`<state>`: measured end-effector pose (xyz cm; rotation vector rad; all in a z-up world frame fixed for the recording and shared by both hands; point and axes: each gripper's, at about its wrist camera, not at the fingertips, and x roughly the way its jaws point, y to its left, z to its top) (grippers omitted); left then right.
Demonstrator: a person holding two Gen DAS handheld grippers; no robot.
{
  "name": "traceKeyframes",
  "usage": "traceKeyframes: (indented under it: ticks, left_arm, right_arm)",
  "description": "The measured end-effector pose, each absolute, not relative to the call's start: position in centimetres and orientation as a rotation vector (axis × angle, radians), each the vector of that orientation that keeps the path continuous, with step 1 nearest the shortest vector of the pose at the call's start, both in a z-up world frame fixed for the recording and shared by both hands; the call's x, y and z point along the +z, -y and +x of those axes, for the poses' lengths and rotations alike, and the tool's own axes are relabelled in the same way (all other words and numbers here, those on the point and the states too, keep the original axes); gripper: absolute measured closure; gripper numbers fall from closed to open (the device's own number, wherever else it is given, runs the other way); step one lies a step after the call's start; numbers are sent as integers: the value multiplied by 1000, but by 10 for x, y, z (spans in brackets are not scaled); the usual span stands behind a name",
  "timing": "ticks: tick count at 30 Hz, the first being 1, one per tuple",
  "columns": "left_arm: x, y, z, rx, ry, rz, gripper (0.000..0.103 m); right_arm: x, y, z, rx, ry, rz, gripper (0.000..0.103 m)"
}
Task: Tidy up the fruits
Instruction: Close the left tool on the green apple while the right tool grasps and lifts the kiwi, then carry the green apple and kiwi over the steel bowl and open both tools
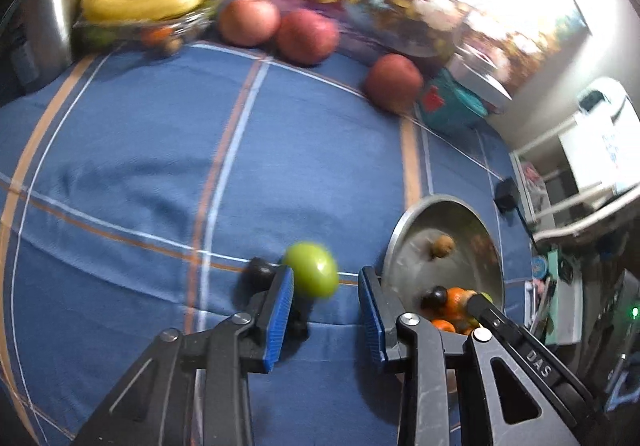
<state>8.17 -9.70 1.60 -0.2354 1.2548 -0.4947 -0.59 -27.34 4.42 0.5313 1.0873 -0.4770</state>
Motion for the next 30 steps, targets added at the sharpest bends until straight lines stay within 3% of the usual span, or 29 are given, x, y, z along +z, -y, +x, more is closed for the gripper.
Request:
traceKeyframes:
  ticks: [10, 15, 19, 30]
  left_arm:
    - [8, 106, 89, -487, -1255, -199, 67]
    - [3, 112, 98, -493, -1244, -186, 63]
    - [-3, 119, 107, -507, -1245, -197, 52]
    - [-17, 157, 140, -536, -1284, -242, 48]
  right_arm:
    - [44, 280, -11, -491, -1085, 539, 80]
    - [43, 281, -8, -494, -1080, 544, 80]
    - [39, 285, -4, -498, -1080, 562, 80]
    - [39, 310, 16, -571, -1068, 538, 80]
